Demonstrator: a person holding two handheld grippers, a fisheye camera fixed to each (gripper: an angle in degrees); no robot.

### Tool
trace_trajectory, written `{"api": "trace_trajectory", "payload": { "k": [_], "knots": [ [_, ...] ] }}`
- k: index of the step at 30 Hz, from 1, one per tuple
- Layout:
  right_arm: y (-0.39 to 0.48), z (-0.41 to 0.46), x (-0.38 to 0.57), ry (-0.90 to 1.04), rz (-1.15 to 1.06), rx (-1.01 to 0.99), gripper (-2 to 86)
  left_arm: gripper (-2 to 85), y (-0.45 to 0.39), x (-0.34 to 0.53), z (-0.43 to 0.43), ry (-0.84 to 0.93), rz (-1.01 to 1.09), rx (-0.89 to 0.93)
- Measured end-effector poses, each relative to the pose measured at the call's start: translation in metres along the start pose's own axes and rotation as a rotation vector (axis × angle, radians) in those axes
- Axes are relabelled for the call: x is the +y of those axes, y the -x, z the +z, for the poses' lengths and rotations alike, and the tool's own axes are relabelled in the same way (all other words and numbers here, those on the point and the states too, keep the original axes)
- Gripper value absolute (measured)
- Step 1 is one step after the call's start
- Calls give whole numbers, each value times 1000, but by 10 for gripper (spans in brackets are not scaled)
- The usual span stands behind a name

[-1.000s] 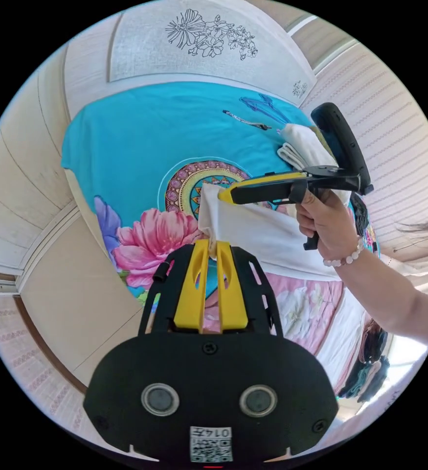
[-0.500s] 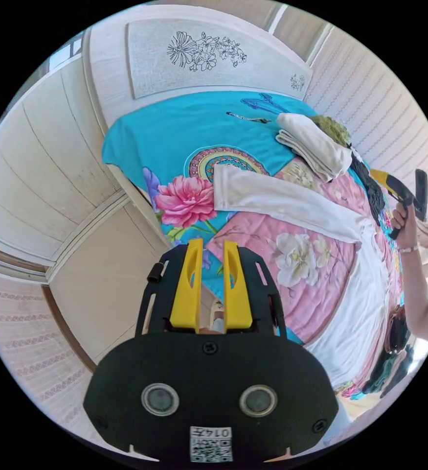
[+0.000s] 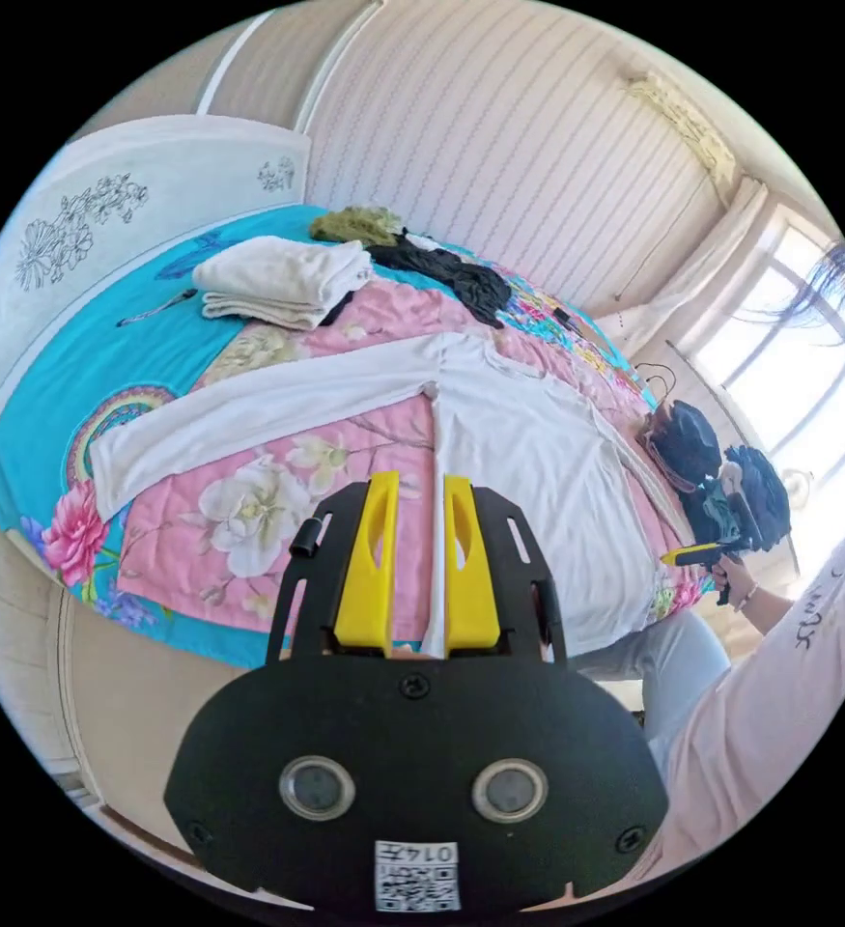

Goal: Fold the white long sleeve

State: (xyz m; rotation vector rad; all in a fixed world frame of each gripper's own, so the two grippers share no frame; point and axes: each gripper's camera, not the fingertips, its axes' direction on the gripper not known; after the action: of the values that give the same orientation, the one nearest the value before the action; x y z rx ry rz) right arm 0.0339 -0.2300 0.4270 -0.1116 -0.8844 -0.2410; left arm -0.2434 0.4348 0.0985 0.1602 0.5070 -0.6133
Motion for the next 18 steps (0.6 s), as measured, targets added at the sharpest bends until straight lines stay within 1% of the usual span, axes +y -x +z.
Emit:
{"api": "trace_trajectory", "payload": {
  "k": [1, 3, 7, 9, 10, 11, 12, 13, 14, 15, 18],
  "knots": [
    [-4, -1, 16, -32, 13, -8, 81, 71, -12, 5, 3, -14, 44, 25],
    [-15, -9, 74, -167, 27, -11, 79, 67, -65, 30, 12, -31, 192, 81],
    [-17, -46, 151, -372, 27, 51, 78, 53, -146, 75, 22, -32, 298, 134],
    [-26, -70, 193, -515, 5, 141, 85, 36, -206, 97, 26, -78, 482, 215],
    [-31, -75, 202, -551, 22, 163, 88, 25, -222, 103, 27, -100, 542, 223],
    [-47, -82, 220, -620, 90, 176, 112, 5, -252, 116, 30, -169, 633, 209],
    [-66, -90, 238, -696, 172, 145, 134, 0, -279, 128, 35, -250, 686, 187],
    [-75, -94, 248, -735, 209, 122, 143, -3, -292, 132, 40, -272, 702, 184],
    [-94, -100, 266, -812, 276, 72, 157, -5, -317, 135, 54, -263, 726, 221],
    [-111, -106, 284, -886, 325, 37, 167, -6, -341, 137, 71, -231, 744, 296],
    [-154, -116, 320, -975, 434, 37, 172, -6, -399, 143, 119, -169, 800, 422]
  ]
}}
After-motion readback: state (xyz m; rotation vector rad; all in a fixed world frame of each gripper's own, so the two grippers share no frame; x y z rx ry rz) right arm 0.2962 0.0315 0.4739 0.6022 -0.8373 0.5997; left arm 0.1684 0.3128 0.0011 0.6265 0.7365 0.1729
